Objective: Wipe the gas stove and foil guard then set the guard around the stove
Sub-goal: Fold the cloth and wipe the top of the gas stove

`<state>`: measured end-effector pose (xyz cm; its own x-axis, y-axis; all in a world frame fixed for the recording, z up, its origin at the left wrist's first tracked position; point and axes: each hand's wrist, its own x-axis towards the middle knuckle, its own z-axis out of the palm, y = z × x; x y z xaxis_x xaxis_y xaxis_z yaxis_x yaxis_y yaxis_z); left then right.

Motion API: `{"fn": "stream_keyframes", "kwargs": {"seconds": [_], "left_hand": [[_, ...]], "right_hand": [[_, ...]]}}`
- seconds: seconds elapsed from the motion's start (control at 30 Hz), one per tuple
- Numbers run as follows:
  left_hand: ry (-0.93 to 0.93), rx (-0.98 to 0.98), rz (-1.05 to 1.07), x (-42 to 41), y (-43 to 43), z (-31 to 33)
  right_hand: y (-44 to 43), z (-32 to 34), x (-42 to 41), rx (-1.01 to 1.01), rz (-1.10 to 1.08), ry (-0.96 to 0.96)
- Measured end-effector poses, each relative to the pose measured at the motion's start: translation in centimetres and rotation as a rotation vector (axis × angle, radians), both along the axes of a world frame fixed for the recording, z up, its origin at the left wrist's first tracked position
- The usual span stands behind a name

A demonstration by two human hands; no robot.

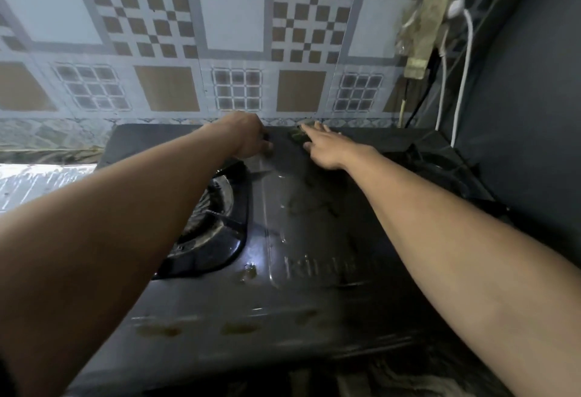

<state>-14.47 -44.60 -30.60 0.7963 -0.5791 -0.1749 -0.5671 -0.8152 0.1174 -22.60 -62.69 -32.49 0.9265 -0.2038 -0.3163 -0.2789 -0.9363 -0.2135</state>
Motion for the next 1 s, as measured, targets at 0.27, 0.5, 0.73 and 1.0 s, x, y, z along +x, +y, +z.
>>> {"fn": "stream_keyframes", "kwargs": {"seconds": [0.27, 0.5, 0.73, 1.0], "left_hand": [[-0.001, -0.019, -0.057, -2.1, -4.8, 0.4], [-0.013, 0.003, -0.119, -2.9, -7.8, -0.2], [-0.044, -0.047, -0.159, -3.5, -10.4, -0.4], [-0.048, -0.022, -0.193, -3.3, -11.8, -0.7]], "right_hand": [[-3.2, 0.2, -0.7, -0.05, 0.016, 0.03], [-6.4, 0.4, -1.0, -0.039, -0.014, 0.061], [-8.5, 0.3, -1.3, 0.026, -0.072, -0.017], [-12.6, 1.2, -1.7, -0.022, -0.068, 0.084]]}}
